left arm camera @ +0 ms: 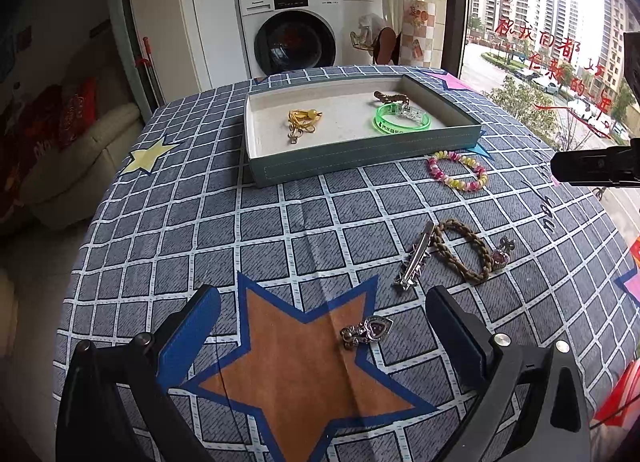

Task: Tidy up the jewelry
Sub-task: 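Withdraw both open tools from the tray toward the remaining jewelry, then grasp the silver heart pendant with the left tool while the right tool grasps a small silver charm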

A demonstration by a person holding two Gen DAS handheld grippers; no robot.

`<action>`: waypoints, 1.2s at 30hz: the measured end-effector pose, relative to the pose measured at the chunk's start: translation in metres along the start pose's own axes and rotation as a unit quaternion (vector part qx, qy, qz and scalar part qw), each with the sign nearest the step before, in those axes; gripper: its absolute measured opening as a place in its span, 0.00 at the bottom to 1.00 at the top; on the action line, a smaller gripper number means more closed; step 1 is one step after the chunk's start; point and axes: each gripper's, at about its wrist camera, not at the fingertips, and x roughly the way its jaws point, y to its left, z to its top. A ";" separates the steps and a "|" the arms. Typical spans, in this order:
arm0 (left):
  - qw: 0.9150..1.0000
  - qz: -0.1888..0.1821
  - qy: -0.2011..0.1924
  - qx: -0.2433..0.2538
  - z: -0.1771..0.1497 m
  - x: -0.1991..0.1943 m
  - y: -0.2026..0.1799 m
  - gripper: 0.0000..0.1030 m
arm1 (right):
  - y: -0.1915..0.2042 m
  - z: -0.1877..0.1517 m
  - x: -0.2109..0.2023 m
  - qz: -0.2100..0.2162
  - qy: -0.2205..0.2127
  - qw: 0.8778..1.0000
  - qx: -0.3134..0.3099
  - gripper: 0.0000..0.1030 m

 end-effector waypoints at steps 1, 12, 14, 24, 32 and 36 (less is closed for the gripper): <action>1.000 0.001 0.004 0.001 -0.003 0.001 0.000 1.00 | 0.000 -0.006 0.001 -0.005 0.005 1.000 -0.004 0.86; 1.000 0.007 0.029 0.001 -0.015 0.019 -0.003 1.00 | 0.012 -0.045 0.028 -0.049 0.046 0.997 -0.050 0.86; 0.999 0.006 0.032 0.000 -0.016 0.022 -0.004 1.00 | 0.015 -0.048 0.033 -0.056 0.049 0.996 -0.058 0.86; 0.999 0.014 0.041 -0.001 -0.019 0.034 -0.006 1.00 | 0.030 -0.056 0.051 -0.080 0.053 0.990 -0.101 0.85; 0.999 0.004 0.044 -0.023 -0.018 0.038 0.000 1.00 | 0.039 -0.052 0.063 -0.097 0.044 0.986 -0.126 0.75; 0.999 -0.005 0.039 -0.018 -0.017 0.036 -0.003 0.98 | 0.046 -0.052 0.067 -0.102 0.040 0.984 -0.141 0.68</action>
